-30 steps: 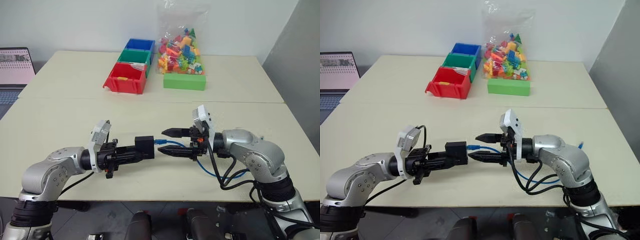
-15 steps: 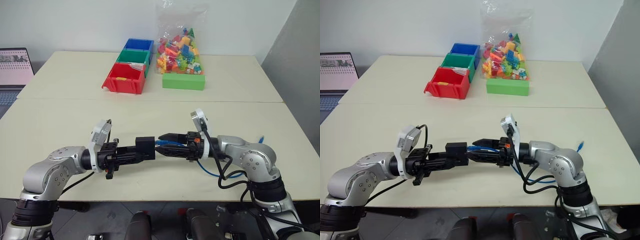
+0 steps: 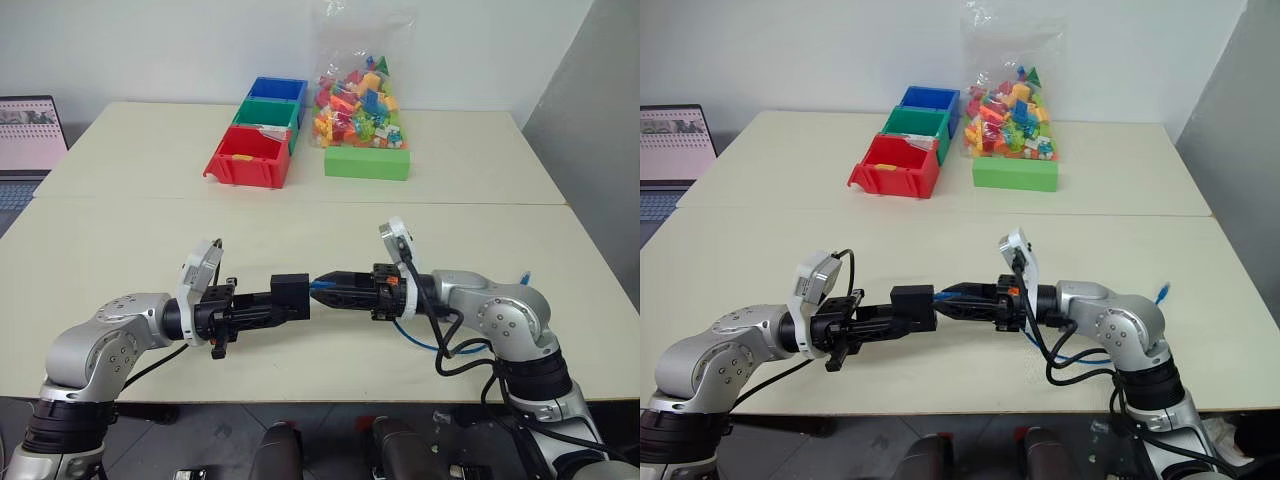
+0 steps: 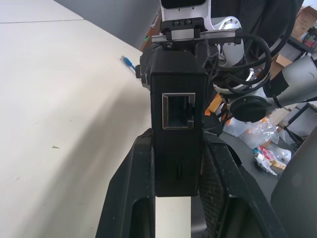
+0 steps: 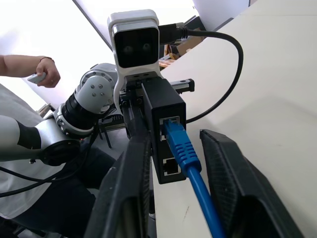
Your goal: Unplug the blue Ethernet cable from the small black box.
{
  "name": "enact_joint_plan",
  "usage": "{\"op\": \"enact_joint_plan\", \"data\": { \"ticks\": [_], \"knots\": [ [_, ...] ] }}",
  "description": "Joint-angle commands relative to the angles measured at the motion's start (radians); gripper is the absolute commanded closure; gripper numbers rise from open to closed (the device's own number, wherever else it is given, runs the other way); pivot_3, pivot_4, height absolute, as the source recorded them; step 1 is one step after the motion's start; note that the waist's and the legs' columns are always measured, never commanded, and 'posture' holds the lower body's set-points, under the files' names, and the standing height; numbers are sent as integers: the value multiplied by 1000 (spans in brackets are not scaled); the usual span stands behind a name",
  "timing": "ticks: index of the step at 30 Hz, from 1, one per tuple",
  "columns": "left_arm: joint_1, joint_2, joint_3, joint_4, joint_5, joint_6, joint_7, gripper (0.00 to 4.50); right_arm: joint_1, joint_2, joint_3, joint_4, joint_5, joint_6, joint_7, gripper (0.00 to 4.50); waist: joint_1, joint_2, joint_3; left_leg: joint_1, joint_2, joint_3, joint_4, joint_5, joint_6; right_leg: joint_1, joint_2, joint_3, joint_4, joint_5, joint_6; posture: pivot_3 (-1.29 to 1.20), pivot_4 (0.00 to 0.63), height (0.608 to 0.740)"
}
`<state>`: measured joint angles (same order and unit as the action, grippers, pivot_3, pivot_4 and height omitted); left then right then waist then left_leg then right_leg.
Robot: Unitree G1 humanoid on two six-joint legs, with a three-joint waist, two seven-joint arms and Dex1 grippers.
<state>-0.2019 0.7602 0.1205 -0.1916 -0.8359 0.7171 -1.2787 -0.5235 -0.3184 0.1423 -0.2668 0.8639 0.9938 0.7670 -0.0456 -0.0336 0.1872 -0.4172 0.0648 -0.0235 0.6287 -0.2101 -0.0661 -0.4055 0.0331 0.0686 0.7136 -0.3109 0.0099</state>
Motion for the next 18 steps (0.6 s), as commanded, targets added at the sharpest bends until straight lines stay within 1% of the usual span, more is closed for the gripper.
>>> {"op": "enact_joint_plan", "data": {
  "ticks": [1, 4, 12, 18],
  "knots": [
    [-10, 12, 8, -28, -11, -4, -15, 3705, -24, 1, 0, -29, 2, -19, 17, 3950, 0, 0, 0, 0, 0, 0, 0, 0, 0, 0, 0, 0, 0, 0, 0, 0, 150, 740],
    [-8, 18, 6, -29, -10, -5, -24, 3705, -29, 3, -5, -25, 12, -12, 24, 4399, 0, 0, 0, 0, 0, 0, 0, 0, 0, 0, 0, 0, 0, 0, 0, 0, 150, 740],
    [-8, 20, 7, -31, -12, -1, -35, 3706, -38, -14, 1, -21, 13, 3, 54, 4408, -1, 0, 0, 0, 0, 0, 0, 0, 0, 0, 0, 0, 0, 0, 0, 0, 150, 740],
    [-8, 22, 27, -24, -17, 0, -30, 3706, -27, -73, -19, 7, -2, 5, 88, 4410, -2, 0, 0, 0, 0, 0, 0, 0, 0, 0, 0, 0, 0, 0, 0, 0, 150, 740]
  ]
}}
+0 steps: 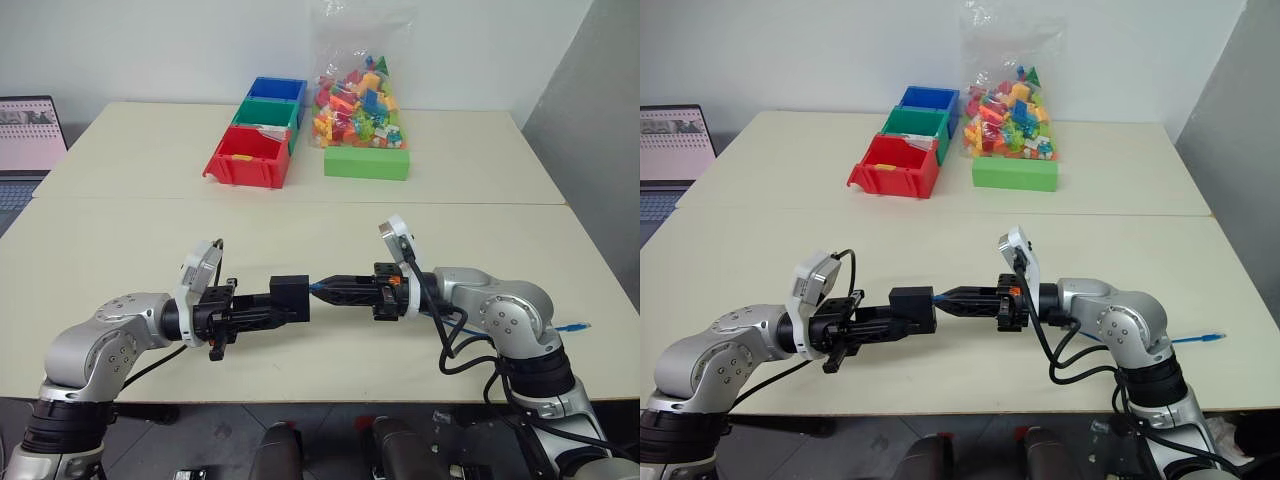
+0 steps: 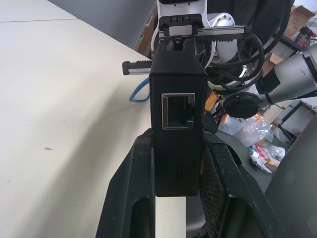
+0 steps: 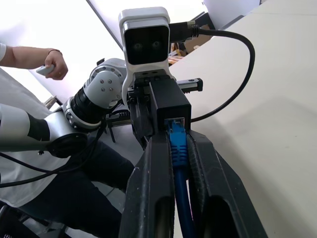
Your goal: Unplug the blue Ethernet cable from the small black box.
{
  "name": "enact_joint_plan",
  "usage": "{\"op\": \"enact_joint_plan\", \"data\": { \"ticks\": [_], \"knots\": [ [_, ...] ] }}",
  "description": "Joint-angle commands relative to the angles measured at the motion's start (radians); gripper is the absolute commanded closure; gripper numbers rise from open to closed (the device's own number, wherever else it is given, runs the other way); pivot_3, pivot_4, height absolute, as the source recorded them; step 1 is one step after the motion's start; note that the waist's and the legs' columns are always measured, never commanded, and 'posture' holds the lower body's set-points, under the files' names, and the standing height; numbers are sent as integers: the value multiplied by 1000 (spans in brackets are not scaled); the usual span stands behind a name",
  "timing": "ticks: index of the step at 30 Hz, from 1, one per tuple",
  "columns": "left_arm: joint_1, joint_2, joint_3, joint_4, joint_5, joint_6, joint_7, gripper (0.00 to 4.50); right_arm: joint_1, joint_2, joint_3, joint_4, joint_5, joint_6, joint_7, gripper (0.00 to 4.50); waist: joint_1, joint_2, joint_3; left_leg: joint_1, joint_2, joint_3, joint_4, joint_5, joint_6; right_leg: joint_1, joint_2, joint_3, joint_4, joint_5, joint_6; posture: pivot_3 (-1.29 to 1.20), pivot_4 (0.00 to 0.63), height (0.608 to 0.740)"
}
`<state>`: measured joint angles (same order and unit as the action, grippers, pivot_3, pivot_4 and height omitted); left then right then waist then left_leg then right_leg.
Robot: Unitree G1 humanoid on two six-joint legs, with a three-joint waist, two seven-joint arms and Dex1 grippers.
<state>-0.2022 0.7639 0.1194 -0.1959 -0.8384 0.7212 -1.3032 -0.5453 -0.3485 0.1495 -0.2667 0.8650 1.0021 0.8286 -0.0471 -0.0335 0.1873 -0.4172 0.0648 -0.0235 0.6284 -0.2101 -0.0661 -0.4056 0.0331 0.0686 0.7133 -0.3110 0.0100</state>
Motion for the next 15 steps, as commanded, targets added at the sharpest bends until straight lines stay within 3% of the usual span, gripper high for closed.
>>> {"op": "enact_joint_plan", "data": {
  "ticks": [1, 9, 12, 15],
  "knots": [
    [-4, 18, 34, -17, -14, -5, 0, 3706, 2, -57, -38, 12, -3, -2, 28, 4410, 0, 0, 0, 0, 0, 0, 0, 0, 0, 0, 0, 0, 0, 0, 0, 0, 150, 740],
    [23, 11, 70, -20, -11, -4, 41, 3706, 47, -91, -115, 42, -26, -49, -23, 4411, -4, 0, 0, 0, 0, 0, -1, 0, 0, 0, 0, 0, 0, 0, 0, 0, 150, 740],
    [19, 0, 82, -15, -16, 0, 76, 3706, 26, -69, -113, 121, -170, -202, -93, 4411, -6, 0, 0, 0, 0, 0, 0, 0, 0, 0, 0, 0, 0, 0, 0, 0, 150, 740],
    [10, -9, 80, -3, 3, -11, 115, 3706, -36, -27, -104, 278, -401, -452, -260, 4411, -9, 0, 0, 0, 0, 1, 0, 0, 0, 0, 0, 1, 0, 0, 0, 0, 150, 740]
  ]
}}
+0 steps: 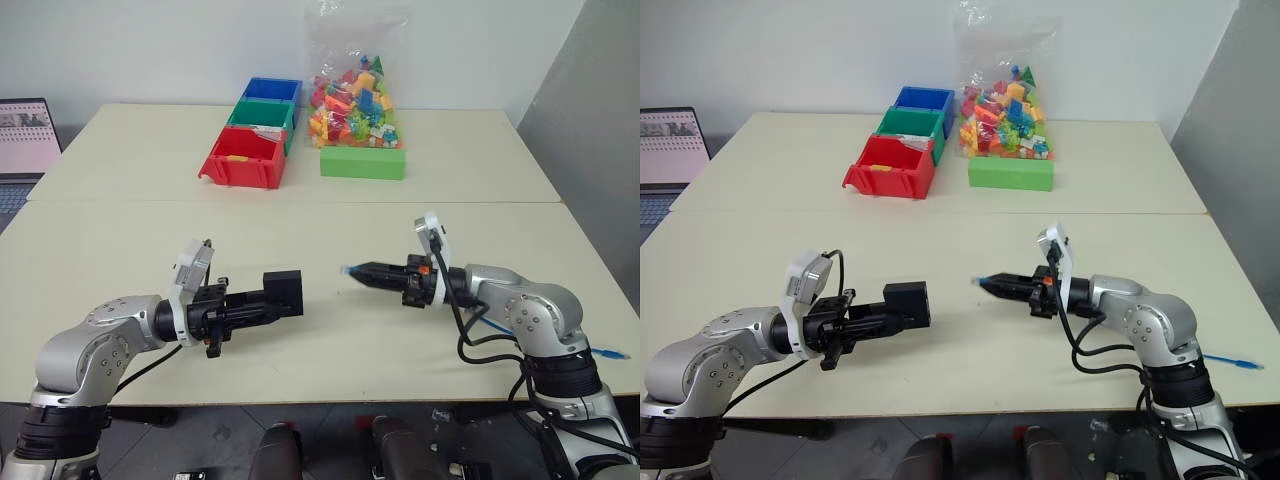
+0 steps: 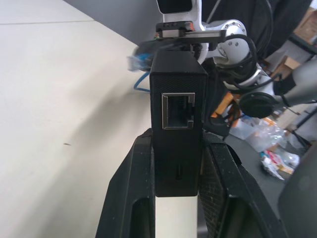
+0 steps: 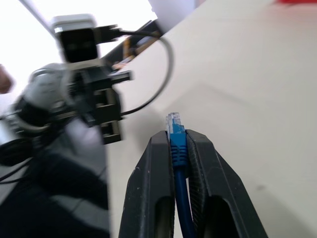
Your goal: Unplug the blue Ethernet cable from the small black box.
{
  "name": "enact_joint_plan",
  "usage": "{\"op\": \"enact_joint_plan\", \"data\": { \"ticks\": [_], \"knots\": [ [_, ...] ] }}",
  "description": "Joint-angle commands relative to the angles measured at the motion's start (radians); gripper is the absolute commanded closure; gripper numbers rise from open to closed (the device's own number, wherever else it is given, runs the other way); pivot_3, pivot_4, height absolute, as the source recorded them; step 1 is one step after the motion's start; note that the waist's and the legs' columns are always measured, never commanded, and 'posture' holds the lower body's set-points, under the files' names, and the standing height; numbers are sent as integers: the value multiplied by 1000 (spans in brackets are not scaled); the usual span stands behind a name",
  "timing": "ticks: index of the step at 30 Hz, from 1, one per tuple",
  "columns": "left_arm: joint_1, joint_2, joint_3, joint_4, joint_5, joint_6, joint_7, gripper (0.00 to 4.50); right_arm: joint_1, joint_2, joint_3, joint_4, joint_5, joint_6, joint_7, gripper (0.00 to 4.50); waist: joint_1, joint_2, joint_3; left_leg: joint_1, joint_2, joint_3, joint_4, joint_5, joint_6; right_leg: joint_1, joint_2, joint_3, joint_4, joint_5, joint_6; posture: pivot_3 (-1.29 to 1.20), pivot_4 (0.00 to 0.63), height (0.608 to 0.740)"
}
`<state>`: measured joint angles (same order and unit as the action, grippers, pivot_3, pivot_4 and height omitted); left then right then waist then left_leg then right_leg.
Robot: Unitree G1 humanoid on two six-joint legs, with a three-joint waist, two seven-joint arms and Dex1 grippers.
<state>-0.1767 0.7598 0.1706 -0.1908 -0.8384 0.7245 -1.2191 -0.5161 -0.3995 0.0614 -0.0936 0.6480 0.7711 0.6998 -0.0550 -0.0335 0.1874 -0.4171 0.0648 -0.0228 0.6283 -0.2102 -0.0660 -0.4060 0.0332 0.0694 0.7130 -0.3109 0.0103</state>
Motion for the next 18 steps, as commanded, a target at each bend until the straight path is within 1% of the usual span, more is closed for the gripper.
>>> {"op": "enact_joint_plan", "data": {
  "ticks": [1, 3, 5, 7, 9, 11, 12, 14, 16, 17, 18],
  "knots": [
    [-19, -7, 25, -4, 13, -22, 42, 3706, -86, 35, -14, 158, -244, -286, -178, 4411, -1, 0, 0, 0, 0, 0, 0, 0, 0, 0, 0, 0, 0, 0, 0, 0, 150, 740],
    [-29, -16, 19, 3, 25, -34, 61, 3706, -135, 46, -2, 280, -371, -403, -285, 4411, -2, 0, 0, 0, 0, 1, 0, 0, 0, -1, 0, 0, 0, 0, 0, 0, 150, 740],
    [-43, -25, 10, 9, 37, -46, 74, 3706, -179, 55, 10, 394, -467, -475, -367, 4411, -2, 0, 0, 0, 0, 2, 0, 0, 0, -1, 0, 1, 0, 0, 0, 0, 150, 740],
    [-56, -35, 2, 12, 53, -56, 87, 3706, -213, 70, 14, 488, -521, -500, -414, 4411, -2, 0, 0, -1, 0, 2, -1, 0, 0, -1, 0, 1, -1, 1, -1, 0, 150, 740],
    [-63, -42, -4, 13, 67, -73, 96, 3706, -233, 85, 11, 542, -544, -509, -429, 4411, -1, 0, 0, 0, 0, 2, -1, 0, 0, -1, 0, 2, -1, 2, -3, 0, 150, 740],
    [-64, -51, -3, 11, 74, -80, 107, 3706, -243, 101, 0, 569, -553, -517, -435, 3708, -1, 0, 0, -1, 0, 2, -1, 0, 0, -1, 0, 2, -1, 3, -4, 0, 150, 740],
    [-63, -55, -1, 11, 78, -85, 113, 3706, -246, 106, -6, 576, -555, -518, -433, 3559, -2, 0, 0, -1, 0, 2, -1, 0, 0, -1, 0, 2, -1, 3, -4, 0, 150, 740],
    [-61, -63, 2, 14, 90, -99, 126, 3706, -247, 114, -14, 579, -555, -521, -425, 2979, -1, 0, 0, -1, 0, 2, -1, 0, 0, -1, 0, 2, 0, 3, -4, 0, 150, 740],
    [-61, -70, 5, 19, 98, -110, 136, 3706, -244, 119, -26, 566, -545, -525, -414, 2516, -1, 0, 0, -1, 0, 2, -1, 0, 0, -1, 0, 2, 0, 3, -4, 0, 150, 740],
    [-62, -75, 7, 20, 102, -115, 144, 3706, -242, 119, -32, 557, -540, -528, -409, 2458, -1, 0, 0, -1, 0, 2, -1, 0, 0, -1, 0, 2, 0, 3, -4, 0, 150, 740],
    [-65, -83, 9, 23, 107, -125, 151, 3706, -237, 117, -41, 532, -531, -531, -400, 2044, -1, 0, 0, -1, 0, 2, -1, 0, 0, -1, 0, 2, 0, 3, -4, 0, 150, 740]
  ]
}}
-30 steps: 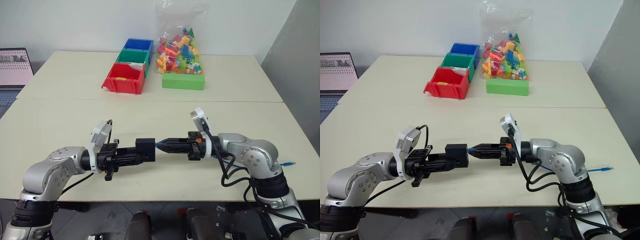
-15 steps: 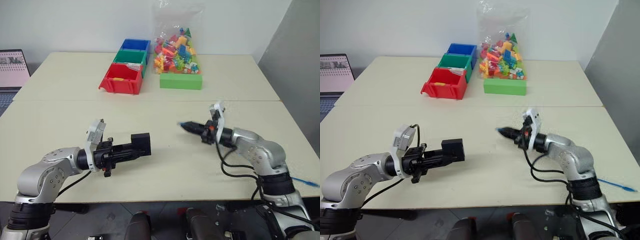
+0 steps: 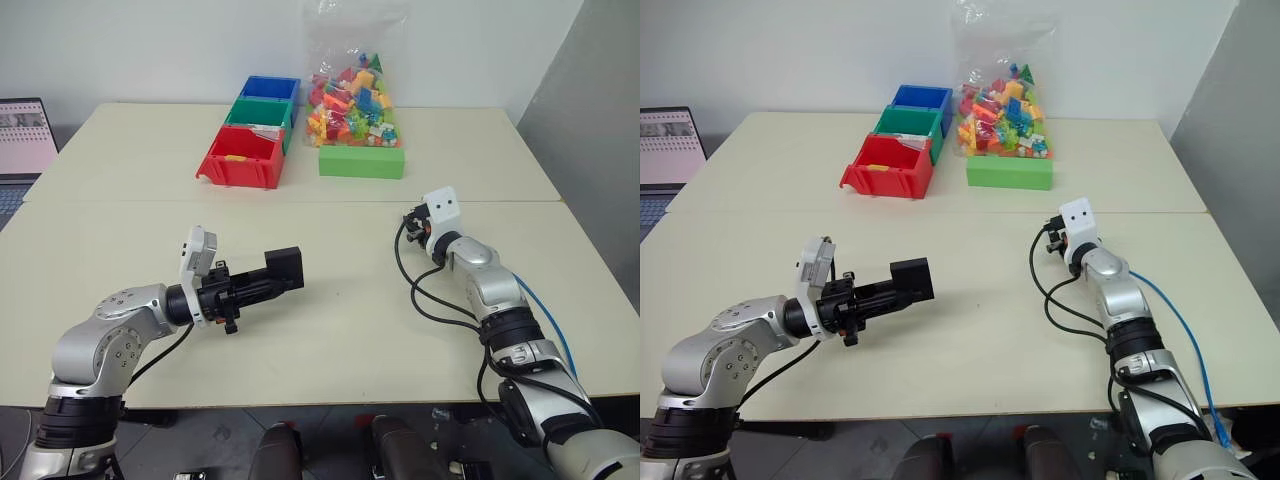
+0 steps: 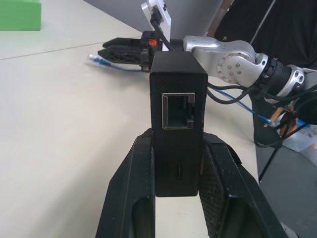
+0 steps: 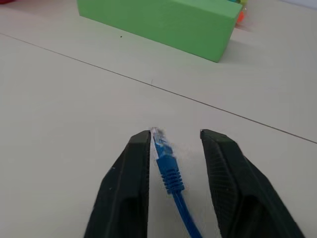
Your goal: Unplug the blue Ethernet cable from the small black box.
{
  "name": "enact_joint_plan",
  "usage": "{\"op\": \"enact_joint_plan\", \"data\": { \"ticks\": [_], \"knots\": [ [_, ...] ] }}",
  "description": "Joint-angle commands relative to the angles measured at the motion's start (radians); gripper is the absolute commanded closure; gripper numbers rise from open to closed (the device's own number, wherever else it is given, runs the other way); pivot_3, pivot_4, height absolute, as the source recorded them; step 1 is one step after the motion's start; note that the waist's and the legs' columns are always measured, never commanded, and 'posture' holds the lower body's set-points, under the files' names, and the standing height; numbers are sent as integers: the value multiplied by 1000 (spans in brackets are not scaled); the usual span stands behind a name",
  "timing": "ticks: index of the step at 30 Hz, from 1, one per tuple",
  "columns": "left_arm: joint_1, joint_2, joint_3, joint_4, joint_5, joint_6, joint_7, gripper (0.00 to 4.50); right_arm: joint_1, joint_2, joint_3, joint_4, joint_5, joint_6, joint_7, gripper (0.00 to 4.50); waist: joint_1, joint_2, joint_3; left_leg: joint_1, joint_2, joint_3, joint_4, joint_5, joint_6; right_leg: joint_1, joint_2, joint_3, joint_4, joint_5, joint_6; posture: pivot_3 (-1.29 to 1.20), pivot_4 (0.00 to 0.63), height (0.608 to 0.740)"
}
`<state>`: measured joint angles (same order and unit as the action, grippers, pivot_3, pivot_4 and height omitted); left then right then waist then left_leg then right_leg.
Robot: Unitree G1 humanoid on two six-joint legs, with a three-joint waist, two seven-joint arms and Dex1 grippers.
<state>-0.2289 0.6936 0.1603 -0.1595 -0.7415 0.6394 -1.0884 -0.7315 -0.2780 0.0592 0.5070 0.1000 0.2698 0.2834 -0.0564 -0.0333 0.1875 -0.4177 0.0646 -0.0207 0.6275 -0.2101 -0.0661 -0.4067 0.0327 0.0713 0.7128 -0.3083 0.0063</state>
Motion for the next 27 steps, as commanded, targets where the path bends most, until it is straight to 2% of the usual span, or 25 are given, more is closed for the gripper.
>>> {"op": "enact_joint_plan", "data": {
  "ticks": [1, 5, 8, 11, 14, 21, 27],
  "knots": [
    [-20, -27, 21, 0, 20, -52, 39, 3706, -17, -7, -46, -96, 25, -26, 25, 1902, 0, 0, 0, 0, 0, 0, 0, 0, 0, 0, 0, 0, 0, 0, 0, 0, 150, 740],
    [-49, -65, 20, 36, 80, -127, 96, 3706, 8, -21, -54, -198, 55, -5, 99, 969, 1, 0, 0, 0, 0, 0, 0, 0, 0, 0, 0, 0, 0, 0, 0, 0, 150, 740],
    [-130, -137, 38, 161, 216, -285, 263, 3706, 58, -65, -8, -392, 132, 77, 266, 305, 7, 0, 0, 0, 0, -1, 0, 0, 0, 0, 0, -1, 0, 0, 0, 0, 150, 740],
    [-197, -180, 56, 313, 324, -443, 380, 3706, 118, -136, 73, -622, 218, 191, 442, 305, 15, 1, 0, 0, 0, -1, 0, 0, 0, 1, 0, -1, 0, 0, 0, 0, 150, 740],
    [-237, -200, 51, 453, 416, -608, 442, 3706, 131, -170, 111, -753, 268, 304, 484, 305, 11, 0, 0, 0, 0, -1, 0, 0, 0, 1, 0, -2, 0, 0, 0, 0, 150, 740],
    [-292, -241, 43, 728, 501, -794, 500, 3706, 97, -162, 155, -832, 268, 435, 455, 305, 18, 0, 0, 0, -1, -1, 1, 0, 0, 1, 0, -4, 0, 0, 1, 0, 150, 740],
    [-296, -256, 50, 886, 526, -851, 509, 3706, 76, -143, 165, -824, 246, 459, 421, 305, 18, 0, 0, -1, -1, -1, 1, 0, 0, 1, 0, -6, 0, 0, 1, 0, 150, 740]
  ]
}}
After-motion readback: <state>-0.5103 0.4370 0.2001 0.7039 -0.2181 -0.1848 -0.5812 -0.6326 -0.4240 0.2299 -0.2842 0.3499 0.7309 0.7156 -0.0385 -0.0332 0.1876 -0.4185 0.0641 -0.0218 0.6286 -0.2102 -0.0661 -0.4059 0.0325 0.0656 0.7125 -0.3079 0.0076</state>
